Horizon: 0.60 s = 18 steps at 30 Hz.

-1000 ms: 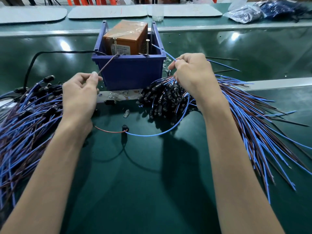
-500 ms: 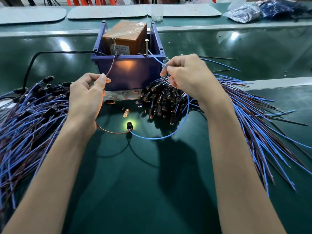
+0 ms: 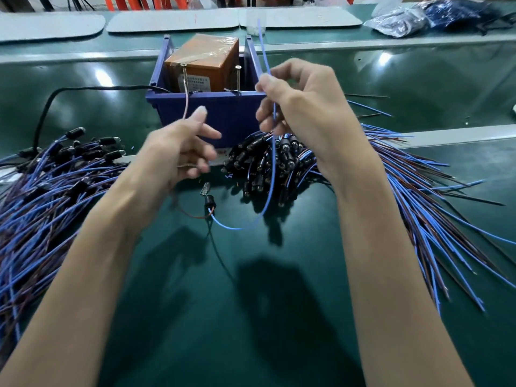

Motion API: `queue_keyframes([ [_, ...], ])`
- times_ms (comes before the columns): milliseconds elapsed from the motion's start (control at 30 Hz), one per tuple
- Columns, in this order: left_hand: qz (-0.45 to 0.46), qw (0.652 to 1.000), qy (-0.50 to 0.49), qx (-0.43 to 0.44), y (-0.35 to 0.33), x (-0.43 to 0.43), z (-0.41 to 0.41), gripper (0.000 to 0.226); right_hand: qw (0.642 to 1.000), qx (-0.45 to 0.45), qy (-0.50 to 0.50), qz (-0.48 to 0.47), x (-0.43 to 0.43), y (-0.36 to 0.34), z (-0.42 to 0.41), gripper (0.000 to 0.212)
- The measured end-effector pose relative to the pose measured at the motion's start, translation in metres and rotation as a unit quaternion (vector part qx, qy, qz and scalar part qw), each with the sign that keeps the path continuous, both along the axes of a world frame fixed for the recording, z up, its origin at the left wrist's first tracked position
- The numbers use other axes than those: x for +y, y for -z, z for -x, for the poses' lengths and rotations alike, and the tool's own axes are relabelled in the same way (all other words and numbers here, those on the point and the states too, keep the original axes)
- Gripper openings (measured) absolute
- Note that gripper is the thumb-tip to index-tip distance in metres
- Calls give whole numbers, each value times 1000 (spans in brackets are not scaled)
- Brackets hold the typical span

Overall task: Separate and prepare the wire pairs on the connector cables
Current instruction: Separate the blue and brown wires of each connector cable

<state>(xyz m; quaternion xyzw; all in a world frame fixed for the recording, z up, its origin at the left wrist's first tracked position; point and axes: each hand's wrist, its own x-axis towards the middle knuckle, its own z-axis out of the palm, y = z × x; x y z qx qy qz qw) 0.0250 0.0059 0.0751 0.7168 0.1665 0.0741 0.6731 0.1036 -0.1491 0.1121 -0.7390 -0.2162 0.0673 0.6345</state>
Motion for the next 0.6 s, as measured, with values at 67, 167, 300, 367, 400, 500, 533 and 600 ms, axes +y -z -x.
queue_keyframes([
  [67, -50, 992, 115, 9, -7, -10, 7, 42, 998, 6, 4, -65, 3, -3, 5, 17],
  [167, -147, 962, 229, -35, -12, -21, 21, 39, 989, 27, 18, -147, 8, -5, 10, 15],
  [300, 4, 974, 190, -123, -18, -27, 19, 40, 998, 19, 20, -52, 9, -6, 8, 33],
  [367, 68, 972, 143, -176, -22, -24, 15, 45, 998, 0, -16, 60, 6, -4, 7, 48],
  [400, 82, 971, 111, -197, -22, -21, 14, 48, 993, 4, -63, 98, 4, -4, 8, 49],
  [500, 74, 971, -2, -226, -22, -11, 12, 57, 958, -8, -225, 180, 2, 2, 15, 37],
  [533, 60, 973, -26, -223, -22, -9, 12, 57, 945, -16, -267, 191, 3, 5, 17, 30],
  [600, 34, 977, -50, -205, -20, -9, 11, 57, 929, -20, -317, 189, 10, 10, 19, 19],
])
